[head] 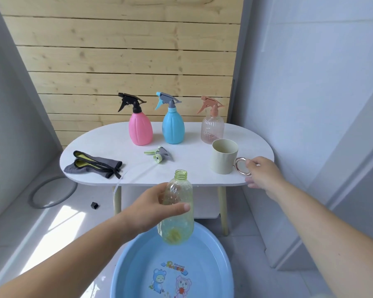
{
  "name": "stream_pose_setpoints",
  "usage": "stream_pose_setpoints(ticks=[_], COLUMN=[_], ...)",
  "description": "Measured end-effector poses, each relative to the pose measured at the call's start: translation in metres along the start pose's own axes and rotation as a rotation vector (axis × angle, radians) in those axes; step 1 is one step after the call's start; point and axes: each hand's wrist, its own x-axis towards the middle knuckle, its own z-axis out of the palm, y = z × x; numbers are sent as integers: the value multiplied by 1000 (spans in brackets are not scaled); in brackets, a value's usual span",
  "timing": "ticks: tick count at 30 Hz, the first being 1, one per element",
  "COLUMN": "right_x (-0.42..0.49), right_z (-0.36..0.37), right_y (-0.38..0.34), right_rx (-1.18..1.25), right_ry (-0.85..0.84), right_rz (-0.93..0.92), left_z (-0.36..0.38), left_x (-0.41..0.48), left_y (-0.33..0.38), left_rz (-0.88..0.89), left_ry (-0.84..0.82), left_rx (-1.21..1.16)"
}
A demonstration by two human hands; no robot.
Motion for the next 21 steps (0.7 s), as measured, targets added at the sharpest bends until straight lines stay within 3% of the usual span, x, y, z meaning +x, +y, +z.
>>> stream_pose_setpoints(ticks=[7, 11, 16, 21], right_x=[-31, -69, -99, -99], right_z=[-1, 0, 30, 80], right_y=[-10, -14, 14, 75], right_rx=[216, 308, 166, -141], right_ry=[-196, -450, -643, -703], right_rz=[-84, -66, 39, 170], left_z=[-6, -18, -24, -11], left_x=[-12, -25, -42, -52], left_y=[-9, -20, -54, -122], left_rz=[2, 3, 10, -108], left_ry=[64, 92, 169, 208], left_rx=[4, -4, 32, 9])
